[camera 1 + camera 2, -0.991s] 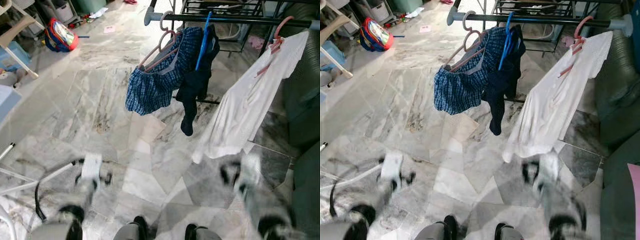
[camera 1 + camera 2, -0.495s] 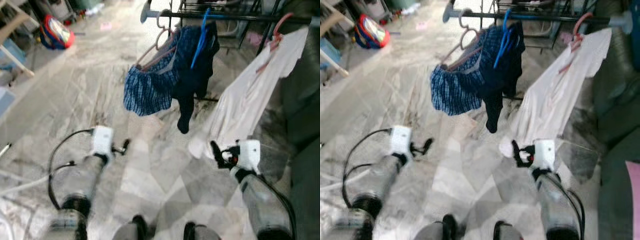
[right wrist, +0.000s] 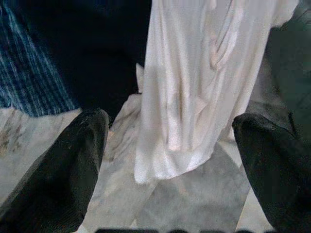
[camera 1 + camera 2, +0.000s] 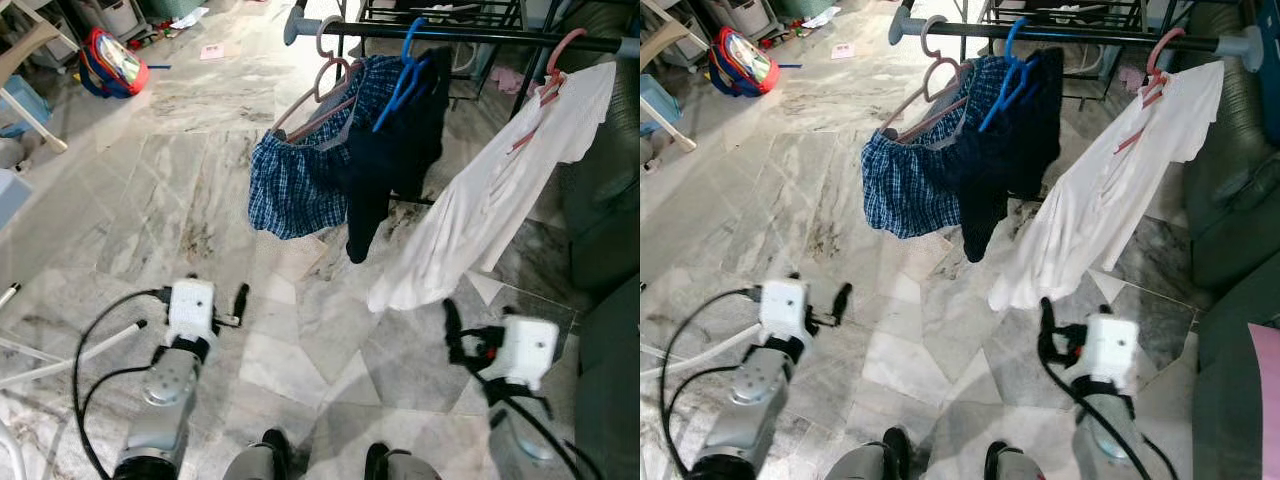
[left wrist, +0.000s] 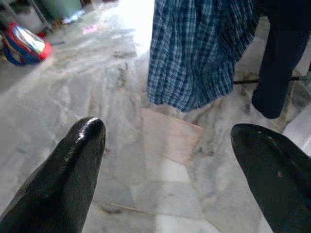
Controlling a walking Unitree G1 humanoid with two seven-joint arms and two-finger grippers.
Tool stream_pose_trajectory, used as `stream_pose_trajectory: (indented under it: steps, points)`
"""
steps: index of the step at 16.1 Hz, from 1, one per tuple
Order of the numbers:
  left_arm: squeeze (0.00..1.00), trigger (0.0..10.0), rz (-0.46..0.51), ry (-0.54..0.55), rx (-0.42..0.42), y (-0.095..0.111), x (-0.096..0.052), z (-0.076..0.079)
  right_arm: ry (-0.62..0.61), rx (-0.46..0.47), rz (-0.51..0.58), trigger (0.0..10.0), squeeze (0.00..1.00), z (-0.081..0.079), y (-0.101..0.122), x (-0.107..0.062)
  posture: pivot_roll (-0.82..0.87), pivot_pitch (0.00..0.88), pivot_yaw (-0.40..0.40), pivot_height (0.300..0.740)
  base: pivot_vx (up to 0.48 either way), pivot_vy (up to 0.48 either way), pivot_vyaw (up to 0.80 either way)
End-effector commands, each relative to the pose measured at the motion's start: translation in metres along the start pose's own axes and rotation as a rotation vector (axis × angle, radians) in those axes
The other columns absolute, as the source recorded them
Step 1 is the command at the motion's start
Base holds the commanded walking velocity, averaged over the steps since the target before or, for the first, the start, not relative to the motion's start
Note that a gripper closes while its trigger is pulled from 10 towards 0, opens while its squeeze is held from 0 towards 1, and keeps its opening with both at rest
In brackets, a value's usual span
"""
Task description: Hang hanger
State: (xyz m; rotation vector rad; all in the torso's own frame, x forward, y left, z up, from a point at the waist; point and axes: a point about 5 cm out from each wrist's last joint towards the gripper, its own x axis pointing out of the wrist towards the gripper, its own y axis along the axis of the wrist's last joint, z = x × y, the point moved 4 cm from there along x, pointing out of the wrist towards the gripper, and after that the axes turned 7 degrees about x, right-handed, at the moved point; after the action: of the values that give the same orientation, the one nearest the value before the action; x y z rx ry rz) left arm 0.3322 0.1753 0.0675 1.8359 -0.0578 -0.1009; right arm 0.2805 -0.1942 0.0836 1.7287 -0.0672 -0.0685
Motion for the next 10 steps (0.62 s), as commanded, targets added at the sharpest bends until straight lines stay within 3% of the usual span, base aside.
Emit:
stream_pose_trajectory:
  steps: [1, 3, 5, 7, 8, 10]
  points:
    - [0.0, 10.0, -0.03, -0.038, 0.013, -0.01, -0.01, 0.007, 0.034, -0.017, -0.011, 10.0, 0.0, -0.003, 0.002, -0.005, -0.03, 0.254, 0.066, 0.74, 0.0, 0.0, 0.0]
    - [0.0, 10.0, -0.055, -0.087, 0.004, -0.018, -0.019, 0.019, 0.071, -0.061, -0.012, 10.0, 0.0, -0.005, 0.005, -0.007, -0.03, 0.261, 0.071, 0.74, 0.0, 0.0, 0.0]
    - [0.0, 10.0, -0.027, -0.109, 0.046, -0.013, -0.021, 0.023, 0.077, -0.12, 0.007, 10.0, 0.0, -0.003, 0.011, -0.009, -0.04, 0.268, 0.076, 0.74, 0.0, 0.0, 0.0]
    - [0.0, 10.0, -0.002, -0.094, 0.028, -0.003, -0.013, 0.023, 0.044, -0.116, 0.045, 10.0, 0.0, 0.0, 0.022, -0.009, -0.04, 0.271, 0.081, 0.74, 0.0, 0.0, 0.0]
    - [0.0, 10.0, 0.008, -0.073, 0.001, 0.007, 0.002, 0.016, 0.031, -0.122, 0.092, 10.0, 0.0, -0.005, 0.034, -0.005, -0.05, 0.272, 0.087, 0.74, 0.0, 0.0, 0.0]
    - [0.0, 10.0, 0.0, -0.057, -0.03, 0.011, 0.012, 0.011, 0.029, -0.123, 0.102, 10.0, 0.0, -0.011, 0.037, -0.003, -0.05, 0.271, 0.09, 0.74, 0.0, 0.0, 0.0]
